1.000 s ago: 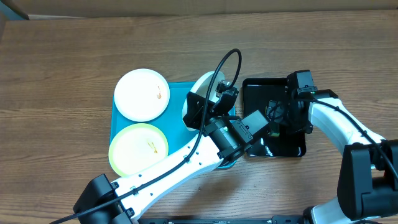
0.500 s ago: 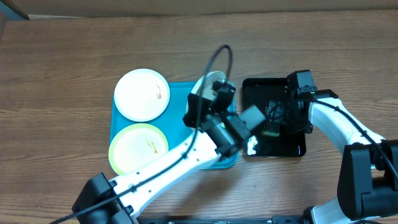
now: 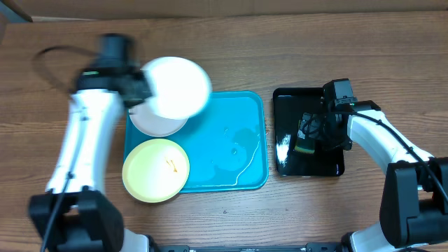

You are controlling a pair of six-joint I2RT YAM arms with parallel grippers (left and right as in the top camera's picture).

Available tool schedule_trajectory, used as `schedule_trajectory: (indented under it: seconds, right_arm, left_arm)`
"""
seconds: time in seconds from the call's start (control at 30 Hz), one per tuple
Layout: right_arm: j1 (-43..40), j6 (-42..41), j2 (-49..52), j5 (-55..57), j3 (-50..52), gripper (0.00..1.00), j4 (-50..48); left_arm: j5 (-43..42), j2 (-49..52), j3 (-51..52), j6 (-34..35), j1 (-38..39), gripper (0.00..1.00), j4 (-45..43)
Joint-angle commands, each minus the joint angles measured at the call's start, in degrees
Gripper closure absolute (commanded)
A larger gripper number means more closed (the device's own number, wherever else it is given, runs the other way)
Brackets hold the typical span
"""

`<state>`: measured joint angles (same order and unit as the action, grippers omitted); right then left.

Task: Clean dirty plates on tray and stack at the side
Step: 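Lift the white plate with left gripper and place it left of tray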

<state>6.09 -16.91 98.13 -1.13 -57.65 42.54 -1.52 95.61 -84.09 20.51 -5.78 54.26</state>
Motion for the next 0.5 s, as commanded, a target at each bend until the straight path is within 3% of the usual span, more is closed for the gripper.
schedule_trajectory:
  seconds: [0.0,0.1,0.2,0.47]
  right_arm:
    - [-0.17,-0.2,0.0,0.66,0.11,0.0,-0.26]
    - [-0.17,-0.2,0.0,0.66,0.11,0.0,-0.26]
    - [-0.17,-0.2,0.0,0.66,0.11,0.0,-0.26]
    - [-0.17,-0.2,0.0,0.66,0.11,0.0,-0.28]
  left_arm:
    - [-10.19,-0.76,-1.46,-2.78,-11.91,0.95,1.07]
    - [-3.67,-0.5,0.0,-2.71,-22.23,0.96,0.76]
    - [-2.4,-0.09,2.58,-2.54,-30.53,0.96,-2.19]
    - [-2.71,0.55,11.65,-0.11,-38.21,0.96,-16.24]
